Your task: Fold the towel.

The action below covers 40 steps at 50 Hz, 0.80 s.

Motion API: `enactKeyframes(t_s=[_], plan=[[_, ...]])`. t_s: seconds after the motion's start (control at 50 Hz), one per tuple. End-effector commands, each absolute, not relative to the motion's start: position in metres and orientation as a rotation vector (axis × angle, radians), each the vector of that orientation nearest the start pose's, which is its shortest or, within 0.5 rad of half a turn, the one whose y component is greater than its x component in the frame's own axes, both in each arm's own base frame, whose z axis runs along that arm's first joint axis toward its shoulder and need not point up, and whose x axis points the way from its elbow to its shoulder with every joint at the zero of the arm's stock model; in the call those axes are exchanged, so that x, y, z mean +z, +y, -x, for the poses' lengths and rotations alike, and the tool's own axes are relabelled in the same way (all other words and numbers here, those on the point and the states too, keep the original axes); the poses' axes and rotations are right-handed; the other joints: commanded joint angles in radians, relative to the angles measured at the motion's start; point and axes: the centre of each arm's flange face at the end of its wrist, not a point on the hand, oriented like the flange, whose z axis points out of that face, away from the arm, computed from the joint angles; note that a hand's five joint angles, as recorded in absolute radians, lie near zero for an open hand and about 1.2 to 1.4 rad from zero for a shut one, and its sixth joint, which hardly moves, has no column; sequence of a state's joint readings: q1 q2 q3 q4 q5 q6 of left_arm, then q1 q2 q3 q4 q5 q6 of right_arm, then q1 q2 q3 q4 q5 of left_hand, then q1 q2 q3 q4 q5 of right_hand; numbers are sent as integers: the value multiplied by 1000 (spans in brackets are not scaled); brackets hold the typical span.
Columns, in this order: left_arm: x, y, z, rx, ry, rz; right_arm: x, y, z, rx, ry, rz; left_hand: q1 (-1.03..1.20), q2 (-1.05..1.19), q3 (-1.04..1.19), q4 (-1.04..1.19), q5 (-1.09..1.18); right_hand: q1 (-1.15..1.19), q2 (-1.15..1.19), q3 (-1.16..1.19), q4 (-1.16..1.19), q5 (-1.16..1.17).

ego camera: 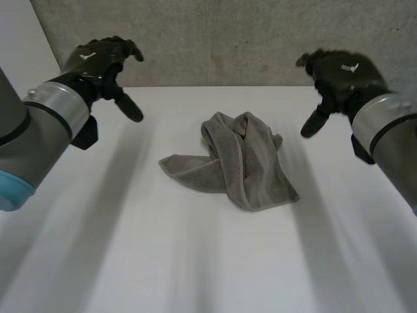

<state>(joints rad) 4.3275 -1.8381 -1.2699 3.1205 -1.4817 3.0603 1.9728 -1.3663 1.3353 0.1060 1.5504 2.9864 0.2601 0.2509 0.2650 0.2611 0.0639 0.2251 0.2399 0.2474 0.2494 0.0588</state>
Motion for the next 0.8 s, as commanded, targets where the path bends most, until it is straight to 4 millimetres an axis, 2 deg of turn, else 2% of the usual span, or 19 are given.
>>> enactKeyframes(t_s=[0.02,0.06,0.08,0.1,0.12,0.14,0.16,0.18,0.2,0.22,0.24,0.26,0.28,0.32,0.38,0.42,0.58,0.7,0.8], plan=[[290,-310,300,-2623,2461,-825,249,-255,-260,-1697,2318,815,-67,-58,-72,-68,-45,-51,-65,-73,-75,-59],[282,-317,308,-2648,2451,-918,238,-252,-260,-1646,2335,835,-64,-55,-69,-65,-43,-51,-65,-73,-75,-59],[272,-324,317,-2660,2442,-1010,238,-252,-260,-1646,2335,835,-64,-55,-69,-65,-43,-51,-65,-73,-75,-59],[272,-324,317,-2660,2442,-1011,228,-249,-261,-1603,2340,847,-64,-55,-69,-65,-43,-51,-65,-73,-75,-59],[262,-332,324,-2664,2426,-1094,217,-248,-262,-1574,2333,857,-64,-55,-69,-65,-43,-51,-65,-73,-75,-59],[251,-340,331,-2650,2409,-1167,217,-248,-263,-1573,2333,857,-64,-55,-69,-65,-43,-51,-65,-73,-75,-59],[251,-340,331,-2650,2409,-1168,208,-248,-264,-1557,2323,866,-64,-55,-69,-65,-43,-51,-65,-73,-75,-59],[240,-344,338,-2630,2393,-1227,199,-248,-265,-1556,2314,870,-64,-55,-69,-65,-43,-51,-65,-73,-75,-59],[227,-349,346,-2609,2368,-1290,199,-248,-265,-1556,2314,870,-61,-52,-66,-62,-40,-51,-65,-73,-75,-59],[227,-349,346,-2609,2368,-1291,192,-249,-265,-1562,2306,870,-61,-52,-66,-62,-40,-51,-65,-73,-75,-59],[215,-353,353,-2591,2335,-1346,187,-250,-266,-1573,2297,872,-58,-49,-63,-59,-37,-51,-65,-73,-75,-59],[202,-357,359,-2572,2298,-1391,187,-250,-266,-1573,2297,872,-55,-46,-60,-56,-34,-51,-65,-73,-75,-59],[202,-357,359,-2572,2298,-1391,182,-252,-267,-1575,2298,875,-55,-46,-60,-56,-34,-51,-65,-73,-75,-59],[178,-364,369,-2537,2230,-1468,178,-253,-268,-1572,2301,878,-58,-49,-63,-59,-37,-51,-65,-73,-75,-59],[168,-366,375,-2528,2191,-1504,172,-254,-268,-1551,2314,881,-55,-46,-60,-56,-34,-51,-65,-73,-75,-59],[146,-370,384,-2502,2115,-1570,170,-254,-268,-1544,2319,882,-35,-26,-40,-36,-13,-51,-65,-73,-75,-59],[116,-375,398,-2489,1892,-1745,163,-253,-267,-1519,2341,888,0,9,-5,-1,22,-51,-65,-73,-75,-59],[111,-378,401,-2490,1805,-1773,163,-256,-265,-1524,2350,879,50,60,45,49,72,-51,-65,-73,-75,-59],[103,-374,408,-2494,1733,-1845,163,-258,-265,-1530,2350,878,226,235,221,225,248,-51,-65,-73,-75,-59]])
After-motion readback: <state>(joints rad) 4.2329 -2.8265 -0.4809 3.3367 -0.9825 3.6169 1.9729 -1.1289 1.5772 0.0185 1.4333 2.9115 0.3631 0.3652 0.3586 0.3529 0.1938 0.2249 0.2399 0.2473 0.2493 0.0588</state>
